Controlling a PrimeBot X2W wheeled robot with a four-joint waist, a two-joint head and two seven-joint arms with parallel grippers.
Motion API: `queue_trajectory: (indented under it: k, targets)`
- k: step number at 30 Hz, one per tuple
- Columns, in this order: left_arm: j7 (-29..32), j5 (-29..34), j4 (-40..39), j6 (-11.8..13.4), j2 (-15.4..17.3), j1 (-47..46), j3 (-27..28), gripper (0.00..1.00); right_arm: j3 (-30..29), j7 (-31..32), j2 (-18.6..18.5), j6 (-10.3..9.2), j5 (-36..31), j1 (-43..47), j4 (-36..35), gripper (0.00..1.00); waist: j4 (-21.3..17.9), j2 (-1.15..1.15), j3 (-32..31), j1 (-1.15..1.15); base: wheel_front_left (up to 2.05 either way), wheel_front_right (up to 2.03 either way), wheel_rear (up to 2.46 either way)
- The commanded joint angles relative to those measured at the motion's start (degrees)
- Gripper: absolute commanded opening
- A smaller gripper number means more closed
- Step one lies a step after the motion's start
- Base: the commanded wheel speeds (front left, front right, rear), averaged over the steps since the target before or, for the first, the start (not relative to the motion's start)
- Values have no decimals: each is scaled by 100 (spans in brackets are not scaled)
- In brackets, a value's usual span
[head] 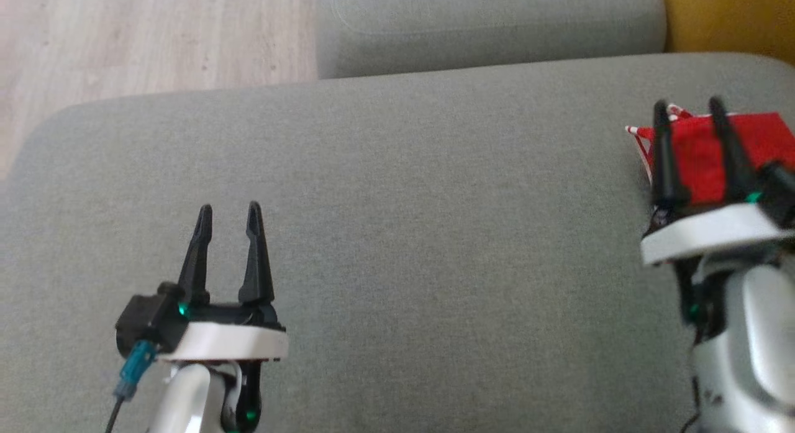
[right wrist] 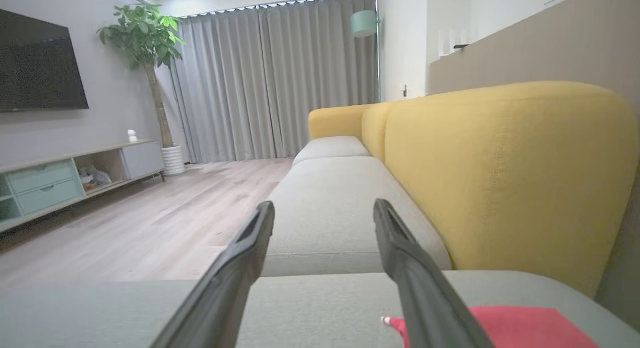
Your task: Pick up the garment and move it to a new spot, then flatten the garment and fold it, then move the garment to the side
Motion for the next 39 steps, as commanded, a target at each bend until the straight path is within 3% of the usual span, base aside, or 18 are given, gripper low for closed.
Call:
queue_trajectory:
  k: [1,6,9,14,23,39]
  targets:
    - [-54,6,-217,42,43,-76,207,100,141,-130,69,-4,76,-30,-168,100,53,0,-62,1,0,0,0]
    - [-54,-111,-199,115,43,71,228,100,204,-542,255,-4,273,383,18,100,118,0,-83,1,0,0,0]
    - [-54,-576,-43,86,43,152,242,100,289,-800,272,-4,362,555,179,100,159,0,-60,1,0,0,0]
    - [-54,-606,111,85,43,188,290,100,501,-1055,276,-4,760,757,569,100,179,0,-77,1,0,0,0]
    - [-54,-705,24,32,43,266,353,100,873,-1148,277,-4,1009,826,844,100,192,0,-119,1,0,0,0]
    - [-54,-937,47,-41,43,319,330,100,958,-1151,277,-4,1032,872,753,100,185,0,-176,1,0,0,0]
